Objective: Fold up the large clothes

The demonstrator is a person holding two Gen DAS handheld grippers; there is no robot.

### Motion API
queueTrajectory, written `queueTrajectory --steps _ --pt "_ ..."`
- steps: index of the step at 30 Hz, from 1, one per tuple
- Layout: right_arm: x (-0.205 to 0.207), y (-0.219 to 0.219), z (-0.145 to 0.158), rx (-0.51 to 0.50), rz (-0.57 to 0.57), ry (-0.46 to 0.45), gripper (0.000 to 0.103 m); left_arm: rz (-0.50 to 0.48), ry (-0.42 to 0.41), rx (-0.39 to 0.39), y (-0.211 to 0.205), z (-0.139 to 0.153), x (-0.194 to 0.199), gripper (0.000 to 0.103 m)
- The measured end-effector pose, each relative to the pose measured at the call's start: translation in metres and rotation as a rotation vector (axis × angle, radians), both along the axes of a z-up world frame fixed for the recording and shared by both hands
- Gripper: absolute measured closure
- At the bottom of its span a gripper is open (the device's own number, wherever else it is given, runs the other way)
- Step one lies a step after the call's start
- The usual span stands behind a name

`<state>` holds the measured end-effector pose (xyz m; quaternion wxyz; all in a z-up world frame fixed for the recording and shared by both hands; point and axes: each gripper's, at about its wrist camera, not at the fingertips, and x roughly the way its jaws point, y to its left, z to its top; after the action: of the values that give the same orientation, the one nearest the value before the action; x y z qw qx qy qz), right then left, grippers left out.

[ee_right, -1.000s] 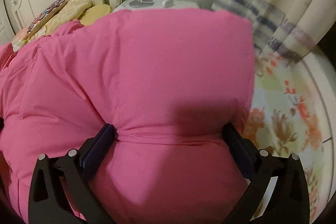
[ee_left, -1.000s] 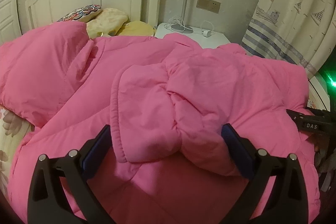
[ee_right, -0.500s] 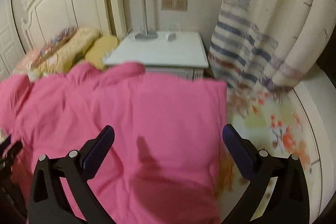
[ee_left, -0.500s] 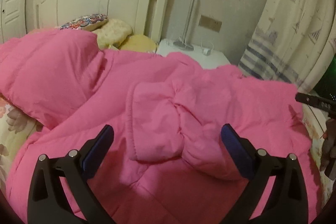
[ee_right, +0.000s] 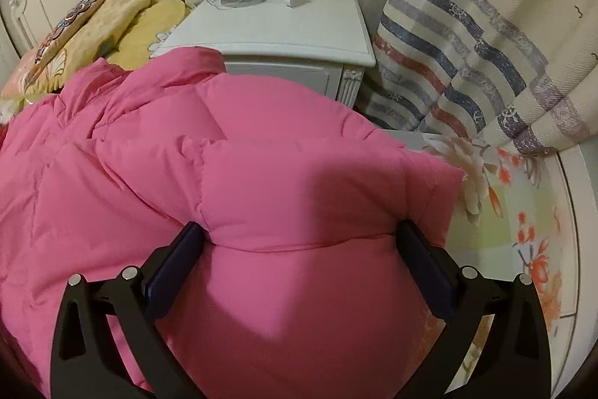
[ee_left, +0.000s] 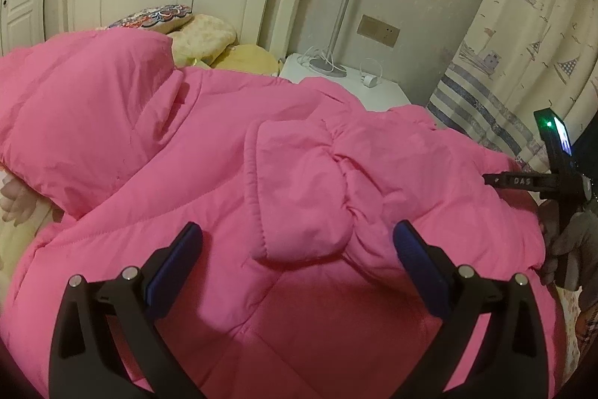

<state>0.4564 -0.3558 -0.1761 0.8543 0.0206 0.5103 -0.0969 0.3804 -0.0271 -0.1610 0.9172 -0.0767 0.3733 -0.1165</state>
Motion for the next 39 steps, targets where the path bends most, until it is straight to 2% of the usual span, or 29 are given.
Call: queueTrajectory --steps 1,4,5,6,8,10,13,18,19,20,23,25,27,29,30,35,37,39 --pt "0.000 0.001 0.005 -0.008 -0.011 -0.009 0.004 0.004 0.001 -0.003 0.001 0.000 -0.001 0.002" --pt "-0.012 0.007 0.031 0.016 -0.010 -0.142 0.004 0.013 -0.003 -0.003 0.002 0.001 -0.002 0.002" --pt "-0.010 0.009 0.031 -0.001 -0.009 -0.146 0.004 0.014 -0.003 -0.001 0.002 0.001 -0.003 0.002" --pt "-0.005 0.011 0.023 -0.043 -0.018 -0.117 0.004 0.014 -0.001 -0.001 0.002 0.001 -0.002 0.002" --pt "0.005 0.009 0.005 -0.055 -0.019 -0.072 0.004 0.013 0.002 -0.005 0.003 0.001 -0.003 0.002" --pt "0.005 0.005 -0.004 -0.048 -0.031 -0.109 0.004 0.014 0.005 -0.011 0.004 0.000 -0.002 0.002" --pt "0.012 0.010 -0.010 -0.097 -0.034 -0.089 0.004 0.012 0.015 -0.015 0.005 0.000 -0.001 0.002" --pt "0.011 0.003 0.000 -0.063 -0.072 -0.048 0.005 0.015 0.018 -0.031 0.008 -0.001 0.000 0.002" --pt "0.001 0.007 0.014 -0.067 -0.099 -0.092 0.005 0.017 0.018 -0.034 0.009 -0.001 0.000 0.002" --pt "-0.012 0.018 0.028 -0.037 -0.079 -0.160 0.005 0.020 0.020 -0.037 0.010 -0.001 0.001 0.002" --pt "-0.042 0.062 0.050 0.013 0.046 -0.262 0.004 0.028 0.019 -0.037 0.010 -0.001 0.000 0.002" --pt "-0.048 0.099 0.045 -0.015 0.164 -0.253 0.004 0.042 0.012 -0.043 0.013 0.000 -0.001 0.002" --pt "-0.039 0.130 0.020 -0.095 0.236 -0.184 0.004 0.056 0.006 -0.052 0.015 0.001 -0.002 0.002" --pt "-0.025 0.138 -0.012 -0.100 0.242 -0.083 0.004 0.066 0.002 -0.064 0.018 0.001 -0.003 0.002" --pt "-0.022 0.134 -0.016 -0.070 0.234 -0.086 0.004 0.066 0.003 -0.072 0.019 0.001 -0.003 0.002" --pt "-0.019 0.131 -0.013 -0.029 0.227 -0.042 0.004 0.067 0.006 -0.075 0.020 0.002 -0.002 0.002" --pt "-0.022 0.131 0.004 -0.008 0.206 -0.075 0.004 0.069 0.004 -0.080 0.020 0.002 -0.002 0.002" --pt "-0.030 0.142 0.027 0.036 0.219 -0.175 0.004 0.075 -0.001 -0.089 0.023 0.003 -0.002 0.002"
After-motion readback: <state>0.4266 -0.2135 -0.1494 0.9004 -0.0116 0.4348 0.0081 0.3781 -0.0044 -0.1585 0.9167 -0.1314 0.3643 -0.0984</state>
